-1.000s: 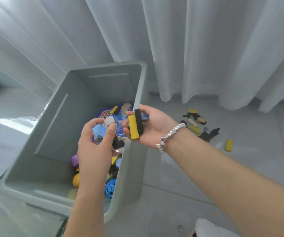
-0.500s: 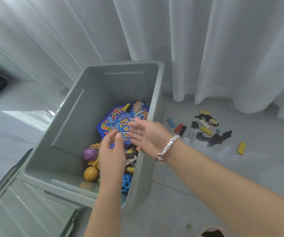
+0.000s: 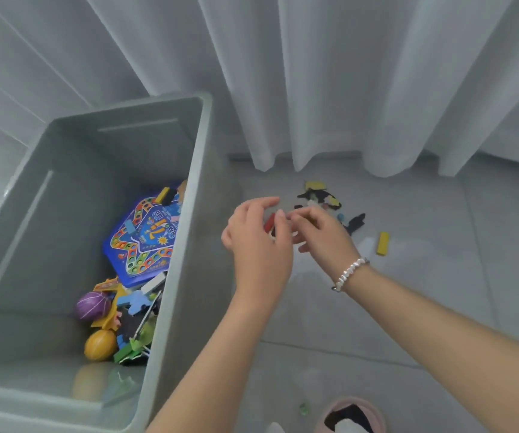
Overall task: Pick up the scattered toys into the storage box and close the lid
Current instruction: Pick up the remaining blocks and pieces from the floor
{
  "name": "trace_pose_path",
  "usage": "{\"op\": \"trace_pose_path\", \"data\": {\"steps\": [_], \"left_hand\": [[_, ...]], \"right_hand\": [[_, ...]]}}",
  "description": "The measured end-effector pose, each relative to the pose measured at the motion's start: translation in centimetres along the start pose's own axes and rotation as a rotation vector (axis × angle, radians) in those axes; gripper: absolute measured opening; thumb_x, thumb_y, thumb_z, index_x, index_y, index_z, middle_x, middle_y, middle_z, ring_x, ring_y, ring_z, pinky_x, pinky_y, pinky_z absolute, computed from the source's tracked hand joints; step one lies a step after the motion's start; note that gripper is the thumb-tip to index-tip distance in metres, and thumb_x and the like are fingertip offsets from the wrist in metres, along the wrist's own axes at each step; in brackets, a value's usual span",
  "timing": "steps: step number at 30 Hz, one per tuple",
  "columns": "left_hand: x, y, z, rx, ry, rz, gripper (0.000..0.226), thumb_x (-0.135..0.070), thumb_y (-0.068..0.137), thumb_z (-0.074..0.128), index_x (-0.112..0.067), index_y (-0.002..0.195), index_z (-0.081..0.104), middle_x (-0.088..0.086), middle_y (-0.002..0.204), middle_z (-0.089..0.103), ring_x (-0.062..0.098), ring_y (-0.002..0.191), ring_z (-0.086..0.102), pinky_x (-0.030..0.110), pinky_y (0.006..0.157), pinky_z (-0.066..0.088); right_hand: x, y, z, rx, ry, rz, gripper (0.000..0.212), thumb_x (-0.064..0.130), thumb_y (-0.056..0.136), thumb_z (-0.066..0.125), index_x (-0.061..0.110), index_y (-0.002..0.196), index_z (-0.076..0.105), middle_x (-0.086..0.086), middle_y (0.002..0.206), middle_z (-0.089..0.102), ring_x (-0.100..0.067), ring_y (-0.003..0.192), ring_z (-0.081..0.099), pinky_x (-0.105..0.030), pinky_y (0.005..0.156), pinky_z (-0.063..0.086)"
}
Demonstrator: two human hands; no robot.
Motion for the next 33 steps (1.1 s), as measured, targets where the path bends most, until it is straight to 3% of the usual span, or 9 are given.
{"op": "trace_pose_path", "data": {"steps": [5, 8, 12, 18, 20, 23, 25, 28, 33], "left_hand": [[3.2, 2.1, 9.6, 0.228, 0.122, -0.064, 0.022, -0.023, 0.095, 0.046, -0.022, 0.114, 0.056, -0.005, 0.117, 0.050, 0.015, 0.115, 0.046, 0.027, 0.101, 0.019], [7.2, 2.7, 13.5, 0.306, 0.149, -0.138, 0.030, -0.024, 0.094, 0.047, -0.018, 0.123, 0.052, 0.004, 0.131, 0.046, 0.024, 0.126, 0.040, 0.041, 0.109, 0.027], [12.6, 3.4, 15.8, 0.368, 0.272, -0.224, 0.050, -0.031, 0.095, 0.049, -0.018, 0.141, 0.035, 0.007, 0.152, 0.021, 0.027, 0.138, 0.018, 0.043, 0.109, 0.027], [15.9, 5.9, 17.5, 0.565, 0.474, -0.195, 0.077, -0.053, 0.087, 0.053, -0.033, 0.149, 0.011, 0.005, 0.158, -0.004, 0.029, 0.142, 0.003, 0.047, 0.111, 0.021], [15.3, 6.7, 18.2, 0.594, 0.513, -0.131, 0.072, -0.050, 0.087, 0.055, -0.031, 0.147, 0.019, 0.006, 0.157, 0.008, 0.029, 0.140, 0.008, 0.042, 0.109, 0.022], [14.8, 6.7, 18.8, 0.526, 0.365, -0.088, 0.051, -0.032, 0.085, 0.063, -0.019, 0.132, 0.047, 0.007, 0.142, 0.032, 0.026, 0.128, 0.020, 0.030, 0.100, 0.028], [14.7, 5.9, 19.1, 0.499, 0.300, -0.057, 0.041, -0.018, 0.085, 0.063, -0.015, 0.125, 0.054, 0.006, 0.134, 0.039, 0.024, 0.122, 0.024, 0.021, 0.096, 0.027], [14.7, 5.0, 19.0, 0.464, 0.241, -0.036, 0.029, -0.007, 0.086, 0.060, -0.014, 0.114, 0.062, 0.006, 0.121, 0.047, 0.021, 0.115, 0.029, 0.011, 0.083, 0.024], [14.6, 3.9, 18.7, 0.475, 0.229, -0.018, 0.028, -0.009, 0.084, 0.064, -0.018, 0.111, 0.064, 0.003, 0.113, 0.049, 0.022, 0.113, 0.035, 0.012, 0.080, 0.024]], "right_hand": [[-7.5, 2.5, -5.2, -0.181, -0.218, 0.036, 0.013, 0.028, 0.093, 0.050, 0.022, 0.098, 0.060, 0.003, 0.099, 0.061, -0.013, 0.091, 0.057, -0.015, 0.070, 0.042], [-11.3, 3.4, -8.2, -0.303, -0.476, 0.034, 0.021, 0.027, 0.089, 0.054, 0.021, 0.108, 0.063, -0.001, 0.110, 0.058, -0.023, 0.107, 0.051, -0.027, 0.088, 0.040], [-14.2, 3.6, -11.2, -0.425, -0.747, 0.126, 0.044, 0.036, 0.086, 0.059, 0.025, 0.129, 0.052, -0.007, 0.133, 0.040, -0.032, 0.116, 0.039, -0.034, 0.098, 0.030], [-17.5, 5.3, -12.5, -0.270, -0.852, 0.302, 0.064, 0.044, 0.086, 0.056, 0.031, 0.143, 0.029, -0.009, 0.145, 0.021, -0.033, 0.125, 0.026, -0.034, 0.103, 0.029], [-17.5, 6.2, -12.0, -0.242, -0.817, 0.243, 0.058, 0.037, 0.087, 0.059, 0.023, 0.140, 0.038, -0.010, 0.140, 0.028, -0.031, 0.123, 0.027, -0.030, 0.102, 0.028], [-17.3, 6.9, -11.3, -0.236, -0.748, 0.149, 0.035, 0.017, 0.088, 0.060, 0.010, 0.122, 0.055, -0.012, 0.124, 0.040, -0.029, 0.116, 0.036, -0.029, 0.091, 0.035], [-17.3, 6.7, -10.9, -0.250, -0.752, 0.126, 0.023, 0.009, 0.087, 0.058, 0.009, 0.110, 0.060, -0.011, 0.113, 0.044, -0.028, 0.108, 0.043, -0.031, 0.080, 0.043], [-17.4, 6.1, -10.3, -0.256, -0.833, 0.112, 0.019, 0.007, 0.086, 0.054, 0.014, 0.101, 0.062, -0.009, 0.106, 0.048, -0.028, 0.098, 0.048, -0.028, 0.067, 0.041], [-17.8, 5.4, -10.3, -0.257, -0.477, 0.093, 0.022, 0.011, 0.083, 0.060, 0.017, 0.104, 0.055, -0.006, 0.095, 0.060, -0.024, 0.086, 0.058, -0.032, 0.074, 0.048]]}}
Point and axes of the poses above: each hand's wrist, its own y-axis towards the middle knuckle, its own z-axis out of the palm, x = y × z, the point moved 7 cm from there along y, towards the middle knuckle
